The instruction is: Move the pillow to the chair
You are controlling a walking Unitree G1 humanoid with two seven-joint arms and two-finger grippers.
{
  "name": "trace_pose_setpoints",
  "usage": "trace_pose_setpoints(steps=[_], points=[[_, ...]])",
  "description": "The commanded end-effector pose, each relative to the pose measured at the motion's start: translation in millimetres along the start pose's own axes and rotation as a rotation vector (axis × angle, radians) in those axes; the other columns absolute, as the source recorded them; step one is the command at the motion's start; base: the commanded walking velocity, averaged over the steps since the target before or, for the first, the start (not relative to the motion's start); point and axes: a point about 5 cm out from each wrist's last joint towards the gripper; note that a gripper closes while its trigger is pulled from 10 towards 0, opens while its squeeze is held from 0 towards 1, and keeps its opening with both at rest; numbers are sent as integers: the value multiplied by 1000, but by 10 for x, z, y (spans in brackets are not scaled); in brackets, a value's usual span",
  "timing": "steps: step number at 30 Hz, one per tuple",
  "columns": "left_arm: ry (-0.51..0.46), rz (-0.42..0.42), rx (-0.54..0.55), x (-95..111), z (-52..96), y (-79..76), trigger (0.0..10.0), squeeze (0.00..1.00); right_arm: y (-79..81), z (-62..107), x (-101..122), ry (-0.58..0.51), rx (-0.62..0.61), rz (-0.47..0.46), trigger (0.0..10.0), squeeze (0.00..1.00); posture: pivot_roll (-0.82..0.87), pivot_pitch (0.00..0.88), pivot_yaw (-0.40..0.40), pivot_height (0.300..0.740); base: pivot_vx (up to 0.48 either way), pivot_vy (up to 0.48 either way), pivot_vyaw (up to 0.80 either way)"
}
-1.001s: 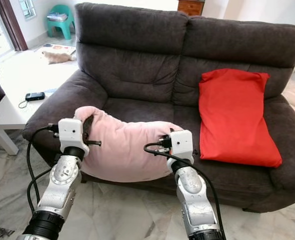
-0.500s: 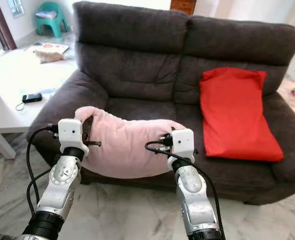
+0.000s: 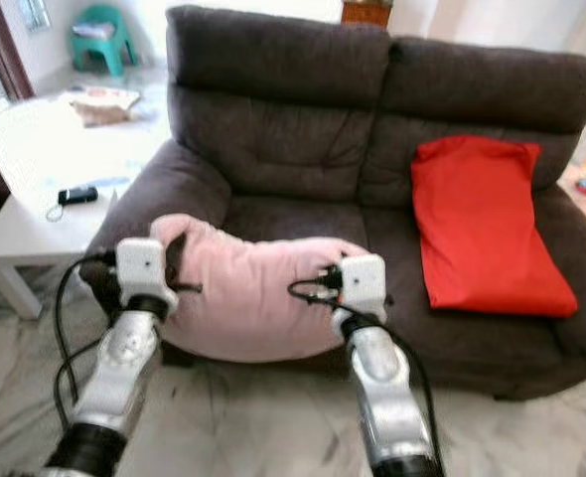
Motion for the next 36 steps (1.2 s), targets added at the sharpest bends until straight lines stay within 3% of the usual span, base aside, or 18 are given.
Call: trace_pose_setpoints(steps=[1,36], points=[[-77,12,-53,166,-45,-133,10000,0,60,-55,184,-81,38,8,10000,0,-21,0,-63,740,0,0,0],[-138,21,-14,334,-98,-50,10000,0,149,-77,248,-139,81,-18,10000,0,-15,0,-46,740,0,0,0]])
Point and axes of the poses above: a point about 5 cm out from each wrist's last joint towards the gripper, its own z axis pointing back from the gripper into the wrist, its own x axis along the axis of the wrist's last joint, y = z × x, and after that the axes turned 15 degrees about -z, right-handed
